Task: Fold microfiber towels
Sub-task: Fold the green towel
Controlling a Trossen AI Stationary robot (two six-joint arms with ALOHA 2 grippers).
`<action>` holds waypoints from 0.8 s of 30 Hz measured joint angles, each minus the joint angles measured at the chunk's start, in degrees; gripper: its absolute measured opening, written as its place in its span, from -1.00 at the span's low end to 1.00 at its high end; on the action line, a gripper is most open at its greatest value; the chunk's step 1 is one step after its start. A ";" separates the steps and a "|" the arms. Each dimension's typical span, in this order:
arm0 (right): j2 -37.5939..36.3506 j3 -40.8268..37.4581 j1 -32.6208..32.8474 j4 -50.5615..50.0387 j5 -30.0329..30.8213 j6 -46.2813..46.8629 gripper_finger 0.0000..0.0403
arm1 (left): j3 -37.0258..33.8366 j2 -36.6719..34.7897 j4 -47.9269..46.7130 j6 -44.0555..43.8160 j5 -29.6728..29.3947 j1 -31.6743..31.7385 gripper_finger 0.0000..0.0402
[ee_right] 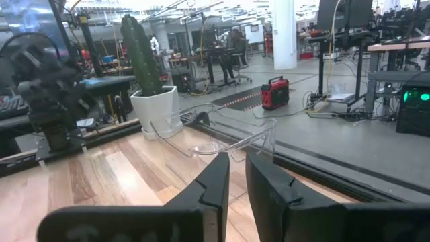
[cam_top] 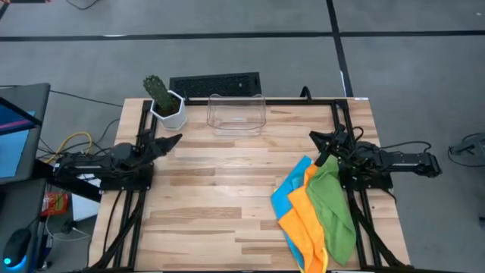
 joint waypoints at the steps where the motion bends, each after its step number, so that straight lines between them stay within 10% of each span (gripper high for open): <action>1: -0.01 0.00 0.00 0.00 -0.02 0.00 -0.62 | 0.01 0.23 2.33 -0.12 1.40 0.00 -0.34; 9: -0.01 -0.10 0.04 5.09 -0.47 22.72 -0.62 | 6.08 11.17 12.14 1.89 3.15 -0.18 -0.31; 24: 0.01 2.72 0.15 16.87 -14.64 36.68 -0.62 | 46.10 65.51 5.95 16.75 15.95 0.36 0.16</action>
